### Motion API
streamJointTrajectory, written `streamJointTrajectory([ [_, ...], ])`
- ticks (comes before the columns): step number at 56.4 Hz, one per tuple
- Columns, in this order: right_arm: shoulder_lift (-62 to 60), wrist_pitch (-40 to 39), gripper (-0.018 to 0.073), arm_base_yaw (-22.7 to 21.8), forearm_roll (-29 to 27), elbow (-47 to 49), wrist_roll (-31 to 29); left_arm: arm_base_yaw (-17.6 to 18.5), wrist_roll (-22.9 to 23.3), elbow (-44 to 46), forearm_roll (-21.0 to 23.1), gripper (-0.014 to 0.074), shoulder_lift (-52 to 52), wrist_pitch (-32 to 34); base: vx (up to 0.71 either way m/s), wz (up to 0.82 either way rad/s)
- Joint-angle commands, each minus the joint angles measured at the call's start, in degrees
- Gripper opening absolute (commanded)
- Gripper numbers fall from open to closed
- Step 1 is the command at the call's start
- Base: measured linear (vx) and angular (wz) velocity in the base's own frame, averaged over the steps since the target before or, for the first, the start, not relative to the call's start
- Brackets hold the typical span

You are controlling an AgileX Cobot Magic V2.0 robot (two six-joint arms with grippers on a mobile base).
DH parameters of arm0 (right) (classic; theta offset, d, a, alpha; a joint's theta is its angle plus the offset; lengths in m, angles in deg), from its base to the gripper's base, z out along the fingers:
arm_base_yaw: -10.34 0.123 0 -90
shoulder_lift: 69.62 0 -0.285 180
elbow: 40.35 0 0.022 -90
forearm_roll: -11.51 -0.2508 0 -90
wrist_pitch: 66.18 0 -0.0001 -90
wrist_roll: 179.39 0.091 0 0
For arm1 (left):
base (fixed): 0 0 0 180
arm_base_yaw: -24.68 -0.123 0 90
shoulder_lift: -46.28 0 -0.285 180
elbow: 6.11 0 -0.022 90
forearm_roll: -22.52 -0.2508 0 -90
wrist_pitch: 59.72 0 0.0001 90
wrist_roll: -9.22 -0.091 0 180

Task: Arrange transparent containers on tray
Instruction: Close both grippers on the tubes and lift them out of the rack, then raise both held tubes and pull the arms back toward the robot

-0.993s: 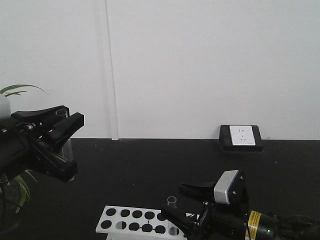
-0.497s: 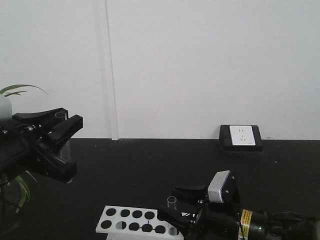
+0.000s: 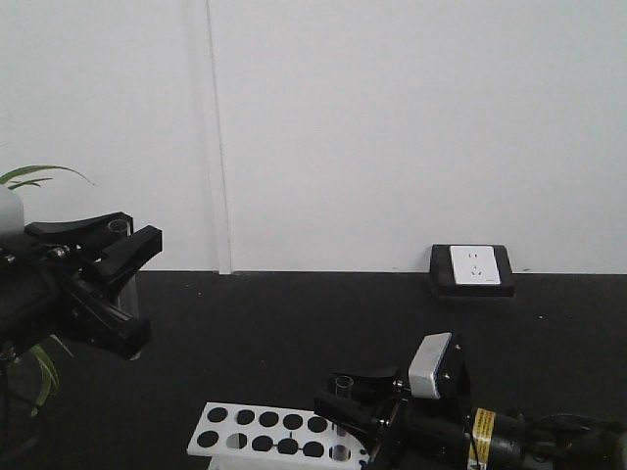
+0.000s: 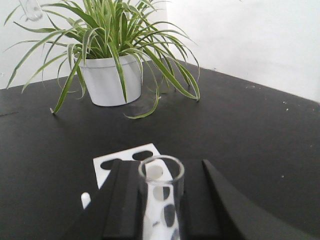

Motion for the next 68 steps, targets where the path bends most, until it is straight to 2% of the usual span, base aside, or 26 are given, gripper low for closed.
streamJointTrajectory([
  [1,-6.35,-4.14,-0.0013,-0.04,-2.26,1.44,0.71,0.30,0.72,1.77,1.35,-0.0006,-1.46,3.17,0.00,0.00],
  [6,-10.92,-2.01,-0.0013,-0.04,-2.04,1.90,2.30,0.30,0.72,1.77,1.35,-0.0006,-1.46,2.57,0.00,0.00],
  [11,-15.67,1.45,-0.0013,-0.04,-0.29,3.52,6.30,0.30,0.98,1.77,1.35,-0.0006,-1.46,1.55,0.00,0.00],
  [20,-25.40,8.59,-0.0013,-0.10,3.58,6.63,14.01,0.30,4.25,1.77,1.35,-0.0006,-1.94,0.55,0.00,0.00],
  [26,-32.26,16.11,-0.0013,-0.21,6.81,6.58,19.37,0.30,6.20,1.77,1.29,-0.0006,-3.77,-0.47,0.00,0.00],
  [30,-36.05,21.12,-0.0013,-0.21,11.60,6.58,23.89,0.35,6.72,1.72,1.24,-0.0006,-5.61,-3.52,0.00,0.00],
  [38,-42.74,26.20,-0.0013,-0.21,25.75,6.40,38.71,1.88,6.66,-1.23,1.35,-0.0006,-10.85,-10.46,0.00,0.00],
  [47,-47.98,29.07,-0.0011,-0.21,42.04,6.40,55.40,4.01,6.66,-8.90,1.35,-0.0006,-17.01,-9.53,0.00,0.00],
  [50,-49.46,29.48,-0.0011,-0.21,43.21,5.90,59.36,4.59,6.73,-11.38,1.40,-0.0006,-18.69,-9.43,0.00,0.00],
  [58,-54.41,33.11,-0.0011,-0.21,43.08,0.82,60.21,5.62,6.73,-15.81,1.87,-0.0006,-23.14,-9.66,0.00,0.00],
  [61,-57.71,36.43,-0.0011,-0.21,42.96,-4.03,60.21,5.62,6.73,-16.29,1.87,-0.0006,-24.66,-9.91,0.00,0.00],
  [68,-61.52,38.67,-0.0011,-0.21,43.01,-8.27,60.14,5.62,6.73,-16.29,1.82,-0.0006,-25.48,-9.40,0.00,0.00],
])
